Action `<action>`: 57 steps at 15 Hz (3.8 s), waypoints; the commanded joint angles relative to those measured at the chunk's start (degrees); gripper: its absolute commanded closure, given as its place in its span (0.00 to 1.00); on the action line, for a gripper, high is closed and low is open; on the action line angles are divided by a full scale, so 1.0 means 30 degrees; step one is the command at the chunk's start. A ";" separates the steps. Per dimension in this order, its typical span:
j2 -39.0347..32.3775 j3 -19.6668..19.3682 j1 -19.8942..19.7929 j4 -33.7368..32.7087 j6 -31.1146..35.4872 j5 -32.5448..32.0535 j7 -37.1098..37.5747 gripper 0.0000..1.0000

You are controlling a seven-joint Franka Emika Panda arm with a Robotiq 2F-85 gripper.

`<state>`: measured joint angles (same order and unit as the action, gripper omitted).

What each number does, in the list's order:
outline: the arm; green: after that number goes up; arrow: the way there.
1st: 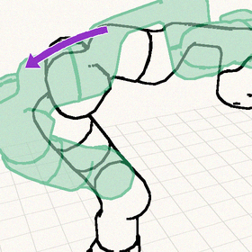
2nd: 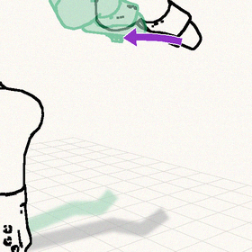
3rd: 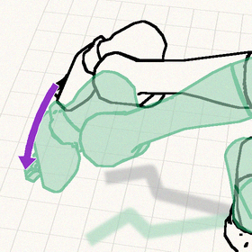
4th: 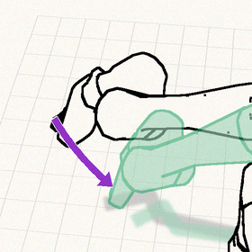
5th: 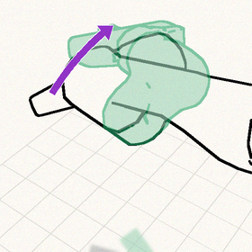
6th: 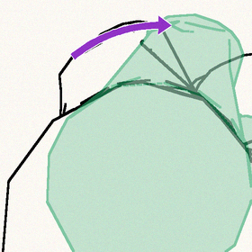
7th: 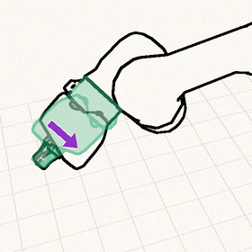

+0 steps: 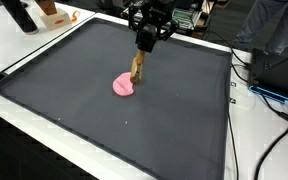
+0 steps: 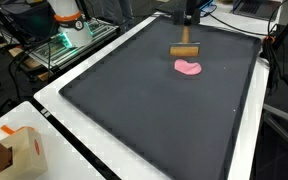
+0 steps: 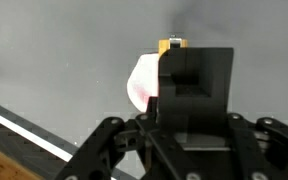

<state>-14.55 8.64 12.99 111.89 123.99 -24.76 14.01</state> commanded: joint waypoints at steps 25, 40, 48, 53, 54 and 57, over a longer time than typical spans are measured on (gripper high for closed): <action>-0.0084 -0.1177 -0.2284 -0.4334 -0.3930 0.4134 -0.5756 0.51; -0.1060 0.0057 -0.1929 -0.3603 -0.0167 0.1914 -1.5688 0.76; -0.1842 0.0218 -0.1945 -0.2961 0.1920 0.0073 -2.1969 0.76; -0.2152 -0.0096 -0.1774 -0.2772 0.2277 -0.0712 -2.3274 0.76; -0.2194 -0.0144 -0.1804 -0.2682 0.2557 -0.0794 -2.3220 0.76; -0.2350 -0.0252 -0.1879 -0.2314 0.3712 -0.1003 -2.3325 0.76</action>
<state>-22.08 8.72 7.29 102.84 131.45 -25.94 -55.24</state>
